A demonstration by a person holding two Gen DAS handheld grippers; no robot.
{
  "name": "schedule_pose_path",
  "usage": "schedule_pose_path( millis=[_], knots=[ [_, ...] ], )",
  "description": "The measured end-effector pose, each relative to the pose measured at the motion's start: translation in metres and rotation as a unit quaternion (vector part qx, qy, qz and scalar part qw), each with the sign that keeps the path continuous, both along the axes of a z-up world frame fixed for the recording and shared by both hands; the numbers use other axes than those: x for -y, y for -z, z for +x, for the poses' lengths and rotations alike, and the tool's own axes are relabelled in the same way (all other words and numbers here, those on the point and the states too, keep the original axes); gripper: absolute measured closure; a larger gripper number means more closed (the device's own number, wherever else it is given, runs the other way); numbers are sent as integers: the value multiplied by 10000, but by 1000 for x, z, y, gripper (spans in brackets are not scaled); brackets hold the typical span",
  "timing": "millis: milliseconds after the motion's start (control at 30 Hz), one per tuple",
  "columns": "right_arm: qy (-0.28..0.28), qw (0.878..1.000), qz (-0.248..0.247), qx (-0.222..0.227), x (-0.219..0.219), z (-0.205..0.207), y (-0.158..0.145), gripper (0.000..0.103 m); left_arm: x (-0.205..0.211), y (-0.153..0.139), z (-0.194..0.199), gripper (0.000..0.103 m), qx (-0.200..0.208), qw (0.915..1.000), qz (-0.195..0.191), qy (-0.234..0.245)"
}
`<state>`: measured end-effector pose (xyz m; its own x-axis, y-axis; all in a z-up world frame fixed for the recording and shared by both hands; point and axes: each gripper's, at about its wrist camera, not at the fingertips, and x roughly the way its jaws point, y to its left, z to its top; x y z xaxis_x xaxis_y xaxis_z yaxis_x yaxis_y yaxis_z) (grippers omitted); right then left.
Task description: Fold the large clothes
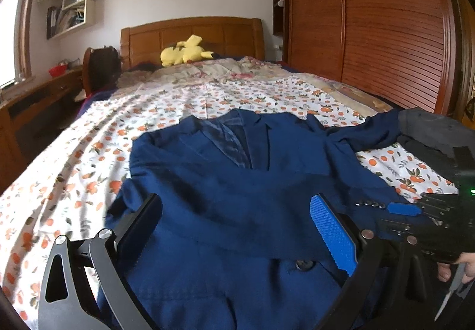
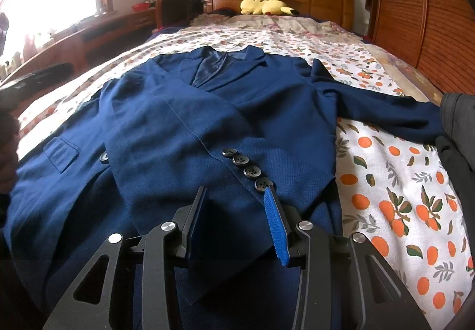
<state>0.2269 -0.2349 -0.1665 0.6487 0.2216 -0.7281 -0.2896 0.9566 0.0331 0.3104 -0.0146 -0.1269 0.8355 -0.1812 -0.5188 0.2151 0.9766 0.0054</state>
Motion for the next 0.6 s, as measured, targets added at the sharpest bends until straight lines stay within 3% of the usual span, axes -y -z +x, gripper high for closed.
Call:
schedule_pose_path(
  millis=[267,600],
  knots=[
    [-4,10000,27,9,0,0,-1,66,-1,32,26,3,-115,9999,95,-56],
    [62,9996,153,249,5,-9,-23,66,1,51,22,3,-82,9999,103,-26]
  ],
)
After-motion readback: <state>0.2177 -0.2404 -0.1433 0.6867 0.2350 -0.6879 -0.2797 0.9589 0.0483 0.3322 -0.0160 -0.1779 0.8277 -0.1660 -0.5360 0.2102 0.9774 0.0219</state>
